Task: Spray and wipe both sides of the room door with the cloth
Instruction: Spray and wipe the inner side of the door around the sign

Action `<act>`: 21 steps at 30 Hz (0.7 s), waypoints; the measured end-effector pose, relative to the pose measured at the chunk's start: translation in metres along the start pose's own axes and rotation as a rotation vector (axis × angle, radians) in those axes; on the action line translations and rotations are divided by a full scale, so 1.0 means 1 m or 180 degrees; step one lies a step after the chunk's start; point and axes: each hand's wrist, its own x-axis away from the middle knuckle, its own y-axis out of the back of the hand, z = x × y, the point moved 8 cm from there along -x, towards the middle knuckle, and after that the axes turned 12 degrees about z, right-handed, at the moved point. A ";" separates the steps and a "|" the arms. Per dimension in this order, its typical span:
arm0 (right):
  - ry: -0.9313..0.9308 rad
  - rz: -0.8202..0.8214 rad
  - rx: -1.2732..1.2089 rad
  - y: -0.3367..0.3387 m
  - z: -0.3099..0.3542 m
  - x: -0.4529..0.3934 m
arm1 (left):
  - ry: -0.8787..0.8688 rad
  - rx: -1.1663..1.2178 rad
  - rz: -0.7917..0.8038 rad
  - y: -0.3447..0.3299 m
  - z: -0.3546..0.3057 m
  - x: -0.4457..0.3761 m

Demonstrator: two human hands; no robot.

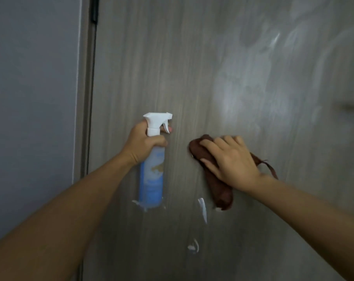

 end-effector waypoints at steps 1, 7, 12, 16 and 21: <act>-0.0059 -0.0018 -0.0042 -0.002 0.005 0.010 | 0.0003 -0.0068 -0.0056 0.000 -0.001 0.002; -0.0735 -0.0033 -0.0270 -0.022 0.014 0.072 | 0.0254 -0.0271 -0.0710 -0.027 -0.004 0.038; -0.1755 -0.0090 -0.0789 -0.041 0.012 0.136 | 0.0560 -0.0325 -0.0613 -0.085 0.009 0.097; -0.2277 -0.0118 -0.1045 -0.054 0.025 0.182 | 0.0628 -0.0310 -0.0268 -0.129 0.028 0.143; -0.2361 -0.0015 -0.1166 -0.067 0.042 0.218 | 0.1229 -0.0287 -0.0011 -0.154 0.068 0.180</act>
